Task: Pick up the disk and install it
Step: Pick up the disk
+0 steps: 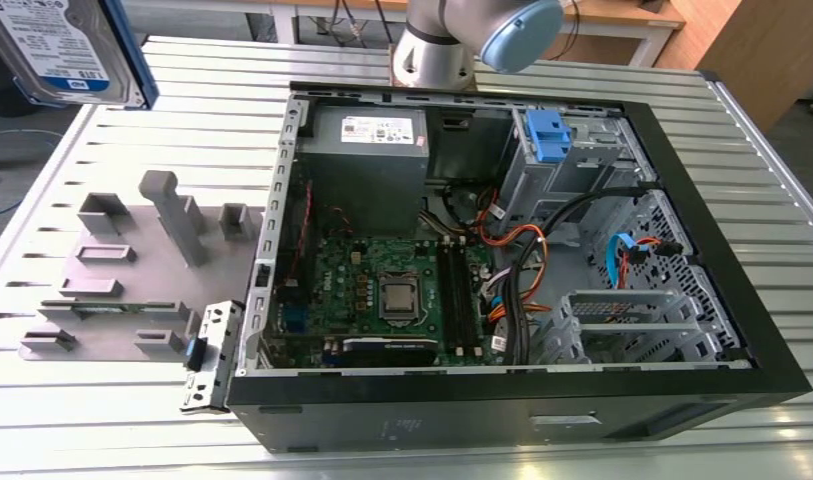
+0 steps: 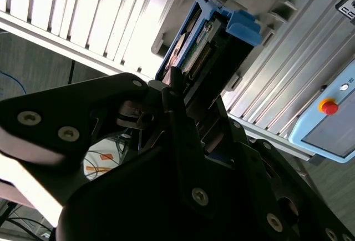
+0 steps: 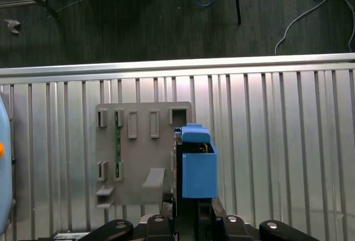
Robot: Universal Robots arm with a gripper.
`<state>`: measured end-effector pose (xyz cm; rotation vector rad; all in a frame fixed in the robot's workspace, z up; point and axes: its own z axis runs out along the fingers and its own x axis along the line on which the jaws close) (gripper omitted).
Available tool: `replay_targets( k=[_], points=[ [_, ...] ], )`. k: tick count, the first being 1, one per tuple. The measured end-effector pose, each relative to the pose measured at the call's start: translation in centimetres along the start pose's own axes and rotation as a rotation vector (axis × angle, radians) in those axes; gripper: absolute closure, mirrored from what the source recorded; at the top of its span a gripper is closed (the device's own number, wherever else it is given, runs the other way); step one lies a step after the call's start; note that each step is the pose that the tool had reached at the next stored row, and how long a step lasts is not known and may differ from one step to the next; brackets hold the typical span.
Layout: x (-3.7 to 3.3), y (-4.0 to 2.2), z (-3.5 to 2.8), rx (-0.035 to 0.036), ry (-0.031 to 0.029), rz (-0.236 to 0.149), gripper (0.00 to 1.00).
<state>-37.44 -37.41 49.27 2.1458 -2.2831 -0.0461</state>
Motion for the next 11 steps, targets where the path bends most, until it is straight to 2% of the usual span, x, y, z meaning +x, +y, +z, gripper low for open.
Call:
replay_targets(
  k=[11],
  points=[
    [-0.04, -0.68, -0.02, 0.0000, 0.0000, 0.000, 0.65]
  ],
)
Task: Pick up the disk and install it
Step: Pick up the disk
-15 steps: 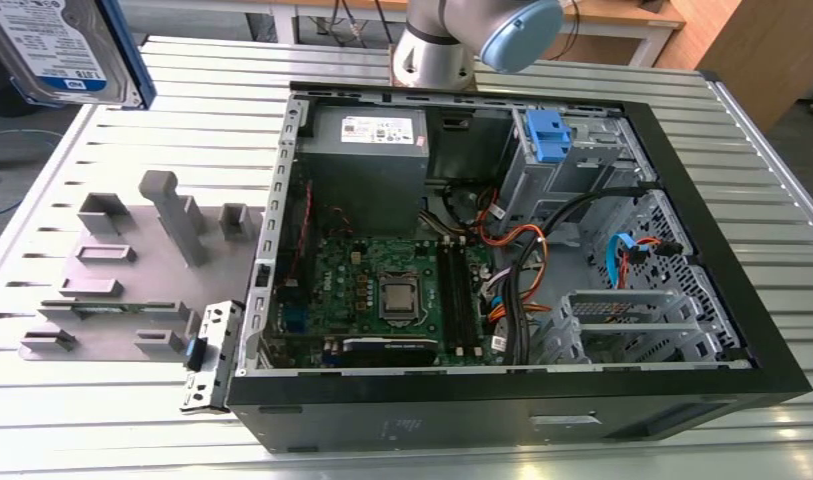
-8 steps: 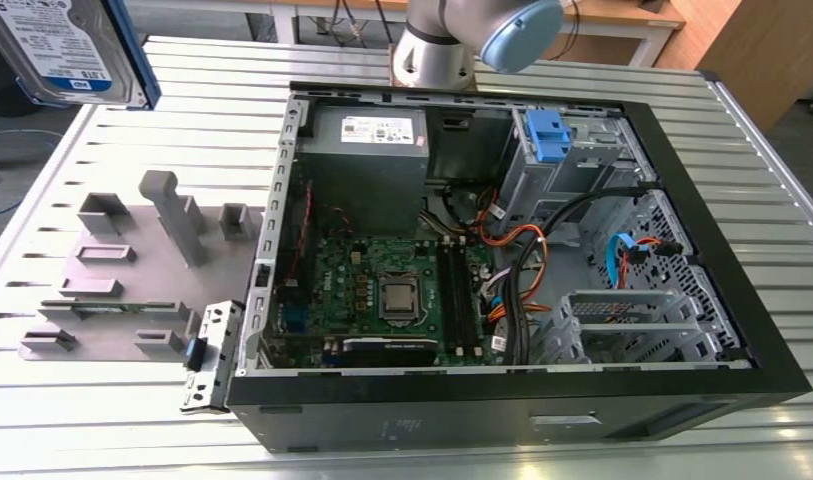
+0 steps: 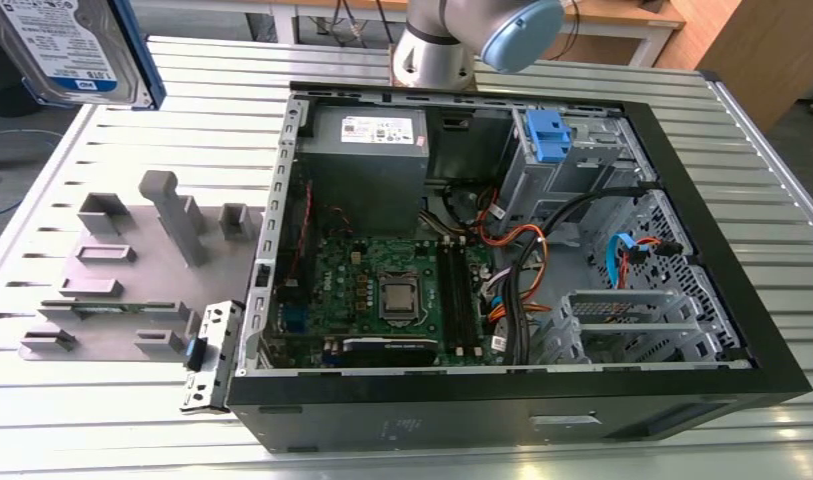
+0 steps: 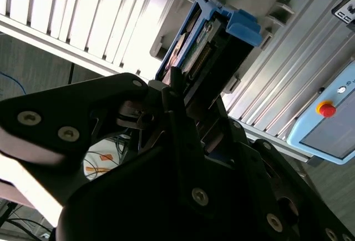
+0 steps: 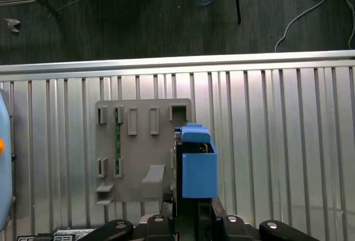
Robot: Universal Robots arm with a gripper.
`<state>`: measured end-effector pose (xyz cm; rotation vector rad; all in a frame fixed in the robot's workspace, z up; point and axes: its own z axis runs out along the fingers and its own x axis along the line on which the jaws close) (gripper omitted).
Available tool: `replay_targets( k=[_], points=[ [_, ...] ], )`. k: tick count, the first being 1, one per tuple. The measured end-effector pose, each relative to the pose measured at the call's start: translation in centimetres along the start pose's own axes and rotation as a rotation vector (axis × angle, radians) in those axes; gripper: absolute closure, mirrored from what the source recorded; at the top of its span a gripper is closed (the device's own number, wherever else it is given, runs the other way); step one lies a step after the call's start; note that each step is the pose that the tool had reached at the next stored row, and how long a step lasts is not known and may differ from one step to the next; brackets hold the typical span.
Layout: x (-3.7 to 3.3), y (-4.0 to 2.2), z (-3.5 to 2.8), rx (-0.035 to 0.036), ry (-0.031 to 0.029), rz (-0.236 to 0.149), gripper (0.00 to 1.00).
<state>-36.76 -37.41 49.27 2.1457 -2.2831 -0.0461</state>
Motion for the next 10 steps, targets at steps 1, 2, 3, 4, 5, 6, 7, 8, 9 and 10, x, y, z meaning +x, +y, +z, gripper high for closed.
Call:
replay_targets(
  k=[1, 2, 3, 4, 5, 6, 7, 8, 9, 10],
  points=[
    [0.00, -0.08, 0.00, 0.0000, -0.0001, 0.000, 0.65],
    [-0.01, -0.17, 0.00, 0.0001, -0.0001, 0.000, 0.65],
    [-0.02, -0.25, 0.00, 0.0000, 0.0000, 0.000, 0.65],
    [-0.02, -0.33, -0.01, 0.0000, 0.0000, 0.000, 0.65],
    [-0.03, -0.42, -0.01, 0.0000, -0.0001, 0.000, 0.65],
    [-0.03, -0.52, -0.01, 0.0000, 0.0000, 0.000, 0.65],
    [-0.04, -0.61, -0.01, 0.0000, 0.0000, 0.000, 0.65],
    [-0.04, -0.70, -0.01, 0.0001, -0.0001, 0.000, 0.65],
    [-0.05, -0.80, -0.02, 0.0000, 0.0000, 0.000, 0.65],
    [-0.06, -0.89, -0.02, 0.0000, 0.0000, 0.000, 0.65]
  ],
)
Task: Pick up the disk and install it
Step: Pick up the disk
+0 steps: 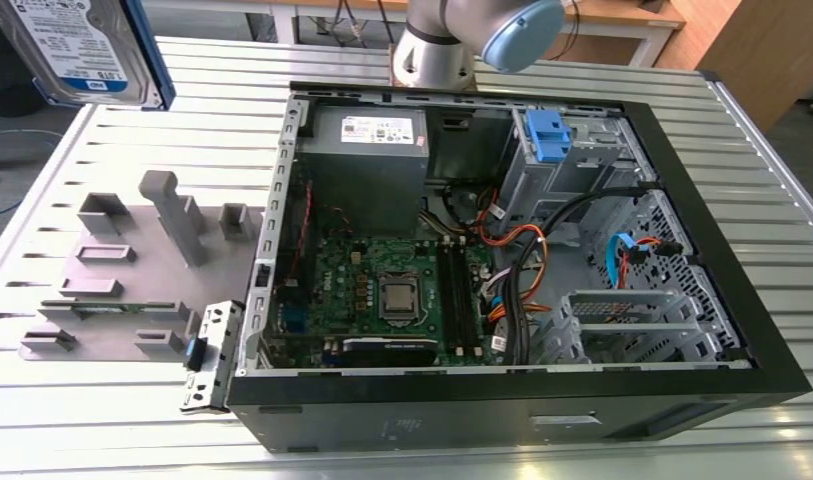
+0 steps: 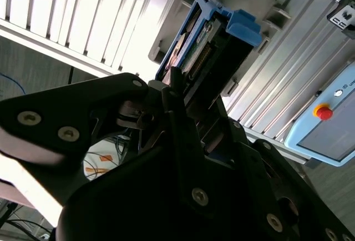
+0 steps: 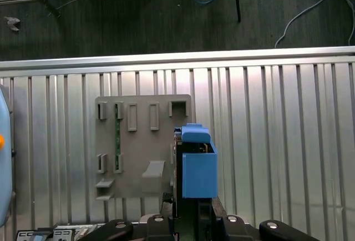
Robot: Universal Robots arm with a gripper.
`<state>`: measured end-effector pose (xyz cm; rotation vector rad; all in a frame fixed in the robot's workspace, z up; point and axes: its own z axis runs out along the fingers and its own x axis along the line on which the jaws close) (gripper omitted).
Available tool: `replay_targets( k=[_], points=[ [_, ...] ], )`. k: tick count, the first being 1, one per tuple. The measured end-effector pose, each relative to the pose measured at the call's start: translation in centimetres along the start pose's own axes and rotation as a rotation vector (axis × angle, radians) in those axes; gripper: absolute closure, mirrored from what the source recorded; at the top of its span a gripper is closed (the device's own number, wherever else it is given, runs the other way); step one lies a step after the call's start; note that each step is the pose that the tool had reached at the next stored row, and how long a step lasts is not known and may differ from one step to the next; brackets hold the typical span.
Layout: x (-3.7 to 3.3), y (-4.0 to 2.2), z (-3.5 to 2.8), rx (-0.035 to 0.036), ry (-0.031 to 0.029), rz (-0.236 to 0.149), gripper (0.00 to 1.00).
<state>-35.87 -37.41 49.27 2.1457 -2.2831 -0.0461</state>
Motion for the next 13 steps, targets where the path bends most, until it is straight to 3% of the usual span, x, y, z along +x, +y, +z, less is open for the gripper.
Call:
replay_targets(
  k=[6, 13],
  points=[
    [-0.05, -0.75, -0.02, 0.0000, 0.0000, 0.000, 0.65],
    [-0.13, -2.16, -0.06, 0.0000, 0.0000, 0.000, 0.65]
  ],
)
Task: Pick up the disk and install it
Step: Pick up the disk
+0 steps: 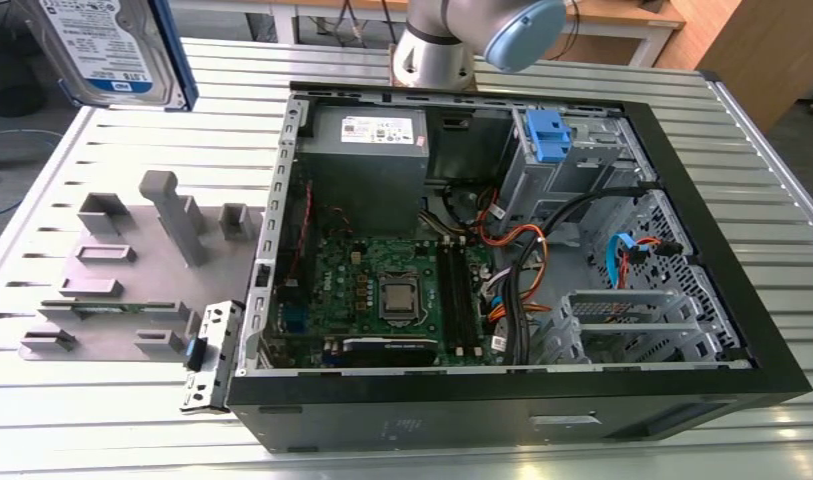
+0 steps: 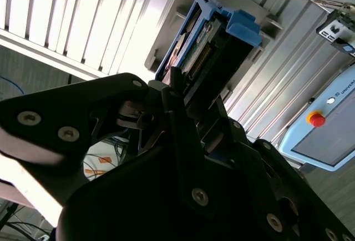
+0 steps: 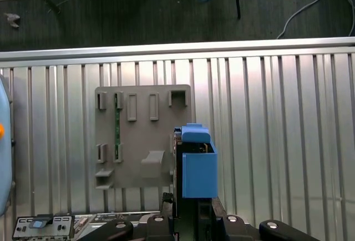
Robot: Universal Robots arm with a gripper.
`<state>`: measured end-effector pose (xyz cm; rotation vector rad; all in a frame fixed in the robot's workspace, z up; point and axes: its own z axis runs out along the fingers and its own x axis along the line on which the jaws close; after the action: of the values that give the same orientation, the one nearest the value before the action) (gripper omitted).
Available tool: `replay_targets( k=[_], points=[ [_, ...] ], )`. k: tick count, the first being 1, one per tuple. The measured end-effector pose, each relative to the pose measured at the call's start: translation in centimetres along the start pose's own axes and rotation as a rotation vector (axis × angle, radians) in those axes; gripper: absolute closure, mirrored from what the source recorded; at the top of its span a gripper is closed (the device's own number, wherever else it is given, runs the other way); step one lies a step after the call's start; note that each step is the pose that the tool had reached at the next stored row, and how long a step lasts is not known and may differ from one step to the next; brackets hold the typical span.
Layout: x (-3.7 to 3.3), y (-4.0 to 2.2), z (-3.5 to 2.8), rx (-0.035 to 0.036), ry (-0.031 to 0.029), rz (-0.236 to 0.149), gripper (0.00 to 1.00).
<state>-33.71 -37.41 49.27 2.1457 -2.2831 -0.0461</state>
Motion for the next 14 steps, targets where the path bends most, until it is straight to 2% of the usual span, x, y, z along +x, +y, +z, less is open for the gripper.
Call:
replay_targets(
  k=[14],
  points=[
    [-0.18, -2.97, -0.07, 0.0001, -0.0001, 0.000, 0.65]
  ],
)
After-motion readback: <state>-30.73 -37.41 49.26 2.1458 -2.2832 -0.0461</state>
